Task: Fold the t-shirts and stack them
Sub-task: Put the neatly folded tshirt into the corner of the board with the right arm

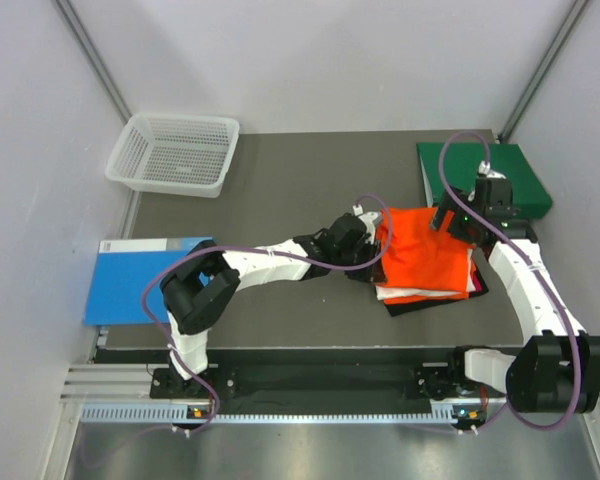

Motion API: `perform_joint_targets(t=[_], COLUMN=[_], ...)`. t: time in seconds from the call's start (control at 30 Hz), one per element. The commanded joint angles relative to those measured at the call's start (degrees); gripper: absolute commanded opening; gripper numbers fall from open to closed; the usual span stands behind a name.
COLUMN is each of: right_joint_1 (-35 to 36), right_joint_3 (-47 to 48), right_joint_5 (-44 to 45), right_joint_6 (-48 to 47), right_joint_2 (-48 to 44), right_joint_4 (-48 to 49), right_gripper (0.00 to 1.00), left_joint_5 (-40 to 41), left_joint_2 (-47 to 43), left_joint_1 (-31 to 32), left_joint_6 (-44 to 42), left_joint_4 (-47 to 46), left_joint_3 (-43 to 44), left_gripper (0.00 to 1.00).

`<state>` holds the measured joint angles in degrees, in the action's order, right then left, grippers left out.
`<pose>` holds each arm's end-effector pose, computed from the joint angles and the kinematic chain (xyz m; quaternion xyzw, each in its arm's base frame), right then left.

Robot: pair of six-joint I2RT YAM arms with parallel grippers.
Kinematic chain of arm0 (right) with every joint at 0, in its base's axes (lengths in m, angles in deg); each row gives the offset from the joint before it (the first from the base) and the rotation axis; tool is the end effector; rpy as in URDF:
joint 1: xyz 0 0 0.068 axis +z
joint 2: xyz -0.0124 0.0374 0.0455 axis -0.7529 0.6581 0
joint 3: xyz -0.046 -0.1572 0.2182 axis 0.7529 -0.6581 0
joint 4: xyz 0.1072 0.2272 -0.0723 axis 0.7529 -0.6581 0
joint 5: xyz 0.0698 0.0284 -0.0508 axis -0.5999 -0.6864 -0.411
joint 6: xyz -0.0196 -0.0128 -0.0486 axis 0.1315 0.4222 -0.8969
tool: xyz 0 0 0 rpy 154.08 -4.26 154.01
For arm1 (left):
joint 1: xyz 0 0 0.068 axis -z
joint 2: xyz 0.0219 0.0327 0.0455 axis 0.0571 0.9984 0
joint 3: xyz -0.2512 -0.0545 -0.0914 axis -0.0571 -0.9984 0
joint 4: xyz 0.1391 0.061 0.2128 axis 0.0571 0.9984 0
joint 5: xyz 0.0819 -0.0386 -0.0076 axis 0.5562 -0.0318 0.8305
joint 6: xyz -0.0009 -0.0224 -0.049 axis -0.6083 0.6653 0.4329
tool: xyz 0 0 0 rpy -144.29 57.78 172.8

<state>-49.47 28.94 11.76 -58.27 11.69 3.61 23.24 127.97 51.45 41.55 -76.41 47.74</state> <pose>0.2485 -0.0036 0.2826 0.1683 0.9079 0.0522 0.3803 0.2340 -0.3473 0.2015 0.1826 0.8722 -0.4026 0.2093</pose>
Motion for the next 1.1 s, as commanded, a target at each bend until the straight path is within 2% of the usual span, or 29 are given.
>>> perform_joint_targets(t=[0.0, 0.03, 0.13, 0.2, 0.23, 0.3, 0.33, 0.53, 0.87, 1.0, 1.07], right_joint_1=[-0.9, -1.1, -1.3, -1.4, -1.7, -1.8, -2.1, -3.2, -3.4, -3.4, -3.3], right_joint_3=[2.8, 2.8, 2.8, 2.8, 2.8, 3.0, 3.4, 3.8, 4.3, 5.0, 5.0], right_joint_5=[0.1, 0.6, 0.3, 0.2, 0.4, 0.7, 1.6, 8.1, 11.4, 12.2, 10.5], right_joint_6=[0.4, 0.4, 0.3, 0.5, 0.8, 1.1, 1.3, 1.8, 1.5, 1.1, 0.5], right_joint_2=[-2.1, -1.6, 1.7, 3.9, 6.4, 9.7, 10.8, 14.6, 14.2, 13.7, 13.1], right_joint_4=[3.2, 3.4, 4.0, 4.9, 4.8, 5.0, 5.0, 4.1, 3.4, 2.9, 2.5], right_gripper=[0.96, 0.95, 0.91, 0.60, 0.34, 0.10, 0.02, 0.00, 0.00, 0.05, 0.12], left_joint_5=[-1.1, -1.1, -1.1, -1.2, -1.2, -1.1, -1.1, -0.4, 0.9, 2.1, 2.3], left_joint_2=[0.6, 0.6, 1.0, 1.4, 1.5, 1.8, 2.0, 1.7, -3.1, -5.4, -5.4], left_joint_1=[0.7, 0.8, 1.0, 1.3, 1.7, 2.1, 2.4, 3.6, 5.3, 5.5, 5.5], left_joint_6=[0.1, 0.0, 0.2, 0.3, 0.3, 0.3, 0.3, 0.8, 0.8, 0.7, 0.6], left_joint_4=[-3.4, -3.3, -3.5, -3.5, -3.3, -3.1, -3.0, -1.4, 1.6, 2.0, 2.1], left_joint_3=[2.9, 3.1, 3.5, 4.1, 4.5, 5.1, 5.3, 5.5, 2.1, 0.6, 0.2], left_gripper=[0.23, 0.13, 0.01, 0.00, 0.00, 0.00, 0.00, 0.00, 0.00, 0.00, 0.00])
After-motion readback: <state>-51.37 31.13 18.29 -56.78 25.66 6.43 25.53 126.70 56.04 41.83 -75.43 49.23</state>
